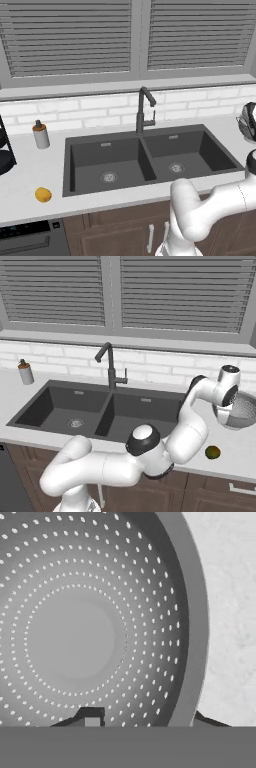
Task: Put the colander in the sink, put the mango, mango in the colander, and turn on the sink faucet and pour water over the colander.
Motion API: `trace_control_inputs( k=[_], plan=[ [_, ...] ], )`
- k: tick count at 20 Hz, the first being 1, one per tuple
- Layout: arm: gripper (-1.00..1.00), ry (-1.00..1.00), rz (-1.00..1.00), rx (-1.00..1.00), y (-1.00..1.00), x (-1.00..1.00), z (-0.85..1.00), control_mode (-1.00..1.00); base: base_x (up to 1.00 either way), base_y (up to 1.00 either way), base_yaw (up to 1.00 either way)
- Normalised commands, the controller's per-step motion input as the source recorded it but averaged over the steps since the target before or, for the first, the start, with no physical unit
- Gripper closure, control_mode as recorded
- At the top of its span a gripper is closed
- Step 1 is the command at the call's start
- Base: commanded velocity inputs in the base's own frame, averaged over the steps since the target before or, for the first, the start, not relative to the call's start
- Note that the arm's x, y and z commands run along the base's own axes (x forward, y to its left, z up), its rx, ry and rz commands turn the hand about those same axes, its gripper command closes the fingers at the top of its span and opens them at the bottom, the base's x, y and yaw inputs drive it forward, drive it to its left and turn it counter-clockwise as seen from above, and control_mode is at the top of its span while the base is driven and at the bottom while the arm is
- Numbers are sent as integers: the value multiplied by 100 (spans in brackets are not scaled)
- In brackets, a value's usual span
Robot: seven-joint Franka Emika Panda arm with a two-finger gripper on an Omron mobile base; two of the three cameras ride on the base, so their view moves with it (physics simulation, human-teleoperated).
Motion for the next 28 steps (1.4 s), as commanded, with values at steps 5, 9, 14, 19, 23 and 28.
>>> trace_control_inputs(
  k=[5, 9, 14, 19, 23, 28],
  plan=[
    [100, 0, 0, 0, 23, 0, -28, -100, 0, 0, 0],
    [100, -9, 0, 0, 17, -4, -9, -100, 0, 0, 0],
    [100, -37, 0, 0, 32, -37, 13, -100, 0, 0, 0],
    [100, -42, 0, -1, 73, -64, 54, -100, 0, 0, 0],
    [100, -20, -7, -6, 100, -42, 76, -100, 0, 0, 0],
    [100, 9, -1, -5, 100, -8, 93, -100, 0, 0, 0]
  ],
)
